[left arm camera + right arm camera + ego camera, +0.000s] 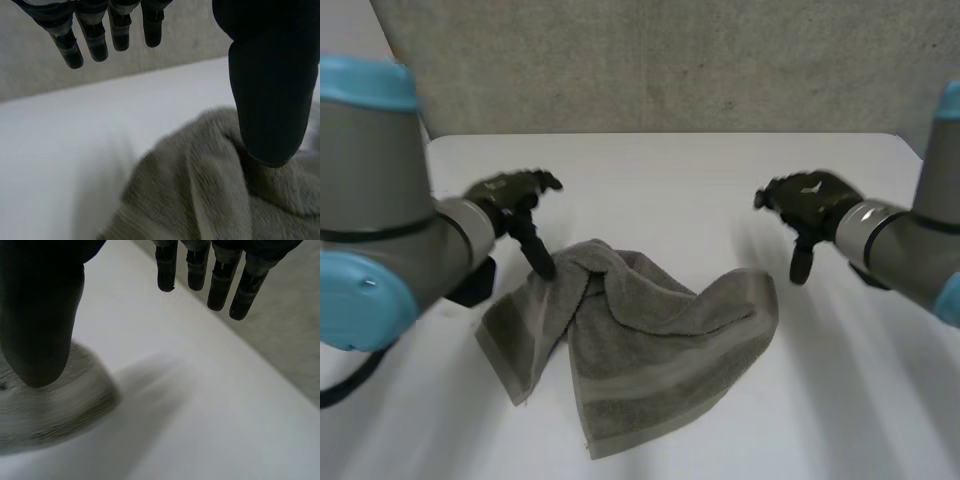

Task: Fold the towel.

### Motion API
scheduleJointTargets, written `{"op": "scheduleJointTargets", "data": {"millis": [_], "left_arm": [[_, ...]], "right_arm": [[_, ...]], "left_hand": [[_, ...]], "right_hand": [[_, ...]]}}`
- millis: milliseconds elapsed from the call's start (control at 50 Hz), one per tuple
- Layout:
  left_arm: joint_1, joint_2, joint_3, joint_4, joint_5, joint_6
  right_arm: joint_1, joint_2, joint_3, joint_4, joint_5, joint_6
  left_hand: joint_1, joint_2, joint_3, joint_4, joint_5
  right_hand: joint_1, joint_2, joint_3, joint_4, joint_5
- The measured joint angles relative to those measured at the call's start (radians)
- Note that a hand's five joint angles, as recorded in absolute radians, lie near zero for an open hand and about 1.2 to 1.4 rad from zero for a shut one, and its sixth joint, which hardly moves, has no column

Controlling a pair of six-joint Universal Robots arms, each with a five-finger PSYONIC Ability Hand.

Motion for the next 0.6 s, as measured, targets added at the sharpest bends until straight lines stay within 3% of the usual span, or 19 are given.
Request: {"op": "scheduleJointTargets", "data": {"millis": [160,280,400,500,600], "left_arm": [[-0.026,-0.122,-0.041,0.105,-0.012,-0.042],[-0.03,-0.174,-0.069,0.21,-0.048,-0.04],[-0.03,-0.19,-0.077,0.299,-0.084,-0.03],[-0.028,-0.187,-0.058,0.341,-0.092,-0.014],[-0.028,-0.18,-0.002,0.35,-0.09,0.043]], "right_arm": [[0.028,0.14,0.014,-0.084,-0.081,0.038],[0.051,0.201,0.025,-0.163,-0.09,0.078],[0.064,0.214,0.023,-0.205,-0.084,0.088],[0.068,0.226,0.005,-0.217,-0.087,0.085],[0.07,0.249,-0.036,-0.218,-0.092,0.082]], "left_hand": [[0.107,0.104,0.098,0.099,0.076],[0.307,0.303,0.302,0.304,0.27],[0.642,0.64,0.635,0.637,0.598],[0.724,0.722,0.721,0.723,0.686],[0.802,0.801,0.801,0.803,0.759]], "right_hand": [[0.085,0.055,0.059,0.048,0.088],[0.393,0.375,0.374,0.36,0.391],[0.754,0.732,0.732,0.713,0.74],[1.048,1.01,1.004,1.001,1.037],[1.09,1.055,1.064,1.069,1.097]]}}
